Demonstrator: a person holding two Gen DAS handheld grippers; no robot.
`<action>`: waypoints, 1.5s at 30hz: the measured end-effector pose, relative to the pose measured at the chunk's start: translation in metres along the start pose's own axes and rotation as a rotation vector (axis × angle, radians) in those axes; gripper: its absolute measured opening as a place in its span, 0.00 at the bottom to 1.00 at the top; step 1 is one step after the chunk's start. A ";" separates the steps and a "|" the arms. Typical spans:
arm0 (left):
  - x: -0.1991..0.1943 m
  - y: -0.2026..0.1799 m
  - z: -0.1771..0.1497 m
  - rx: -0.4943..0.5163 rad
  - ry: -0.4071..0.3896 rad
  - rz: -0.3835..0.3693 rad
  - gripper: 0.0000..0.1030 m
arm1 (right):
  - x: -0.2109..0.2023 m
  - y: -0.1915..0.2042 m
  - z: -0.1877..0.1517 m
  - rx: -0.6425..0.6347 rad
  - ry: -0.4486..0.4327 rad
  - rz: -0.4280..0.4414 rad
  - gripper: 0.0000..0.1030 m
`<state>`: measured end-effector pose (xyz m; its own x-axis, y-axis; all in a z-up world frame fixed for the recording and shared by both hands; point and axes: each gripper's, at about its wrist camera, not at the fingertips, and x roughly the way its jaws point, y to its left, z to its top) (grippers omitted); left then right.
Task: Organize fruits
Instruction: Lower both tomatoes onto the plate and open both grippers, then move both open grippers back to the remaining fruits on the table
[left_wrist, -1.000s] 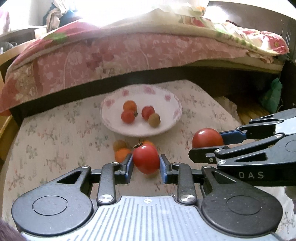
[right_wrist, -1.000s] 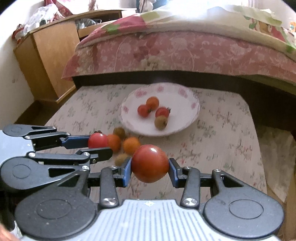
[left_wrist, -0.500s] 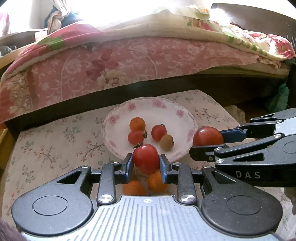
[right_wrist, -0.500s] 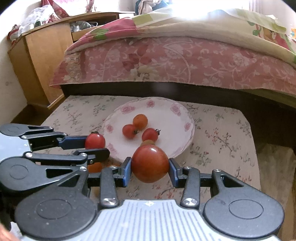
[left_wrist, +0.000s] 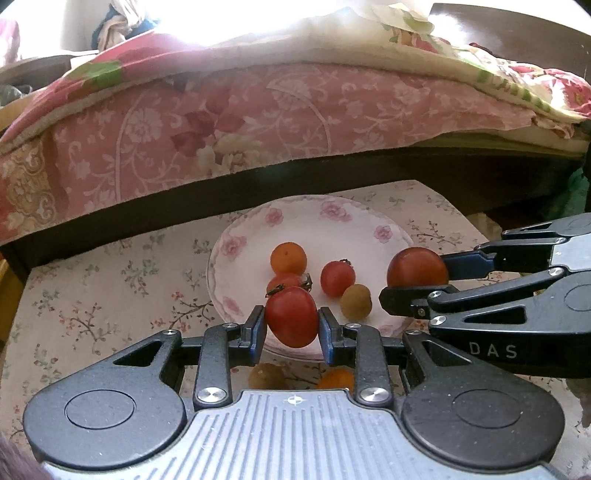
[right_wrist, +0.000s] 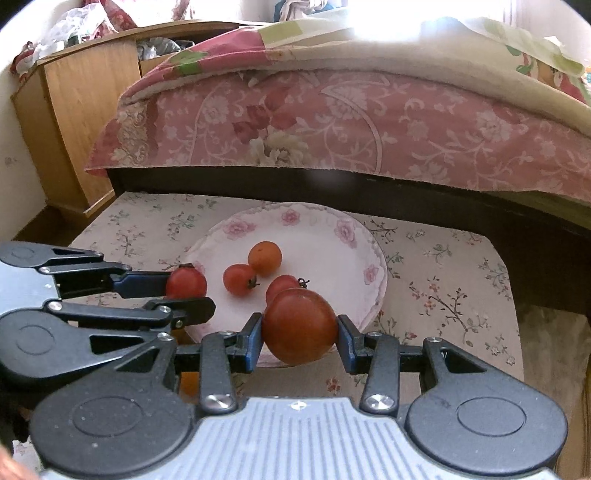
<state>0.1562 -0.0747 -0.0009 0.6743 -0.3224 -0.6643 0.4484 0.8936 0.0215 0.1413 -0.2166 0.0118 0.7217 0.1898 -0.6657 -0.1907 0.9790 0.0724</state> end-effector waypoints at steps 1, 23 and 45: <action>0.001 0.000 0.000 0.000 0.002 0.001 0.36 | 0.002 0.000 0.000 -0.001 0.001 0.000 0.41; -0.003 0.003 0.004 -0.001 -0.014 0.037 0.51 | 0.001 -0.005 0.007 0.006 -0.045 -0.010 0.45; -0.052 0.005 -0.012 0.013 -0.008 0.059 0.54 | -0.048 0.018 -0.016 -0.010 -0.054 0.008 0.45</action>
<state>0.1168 -0.0494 0.0252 0.7043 -0.2718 -0.6558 0.4153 0.9070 0.0702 0.0924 -0.2094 0.0331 0.7552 0.2015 -0.6238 -0.2026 0.9767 0.0701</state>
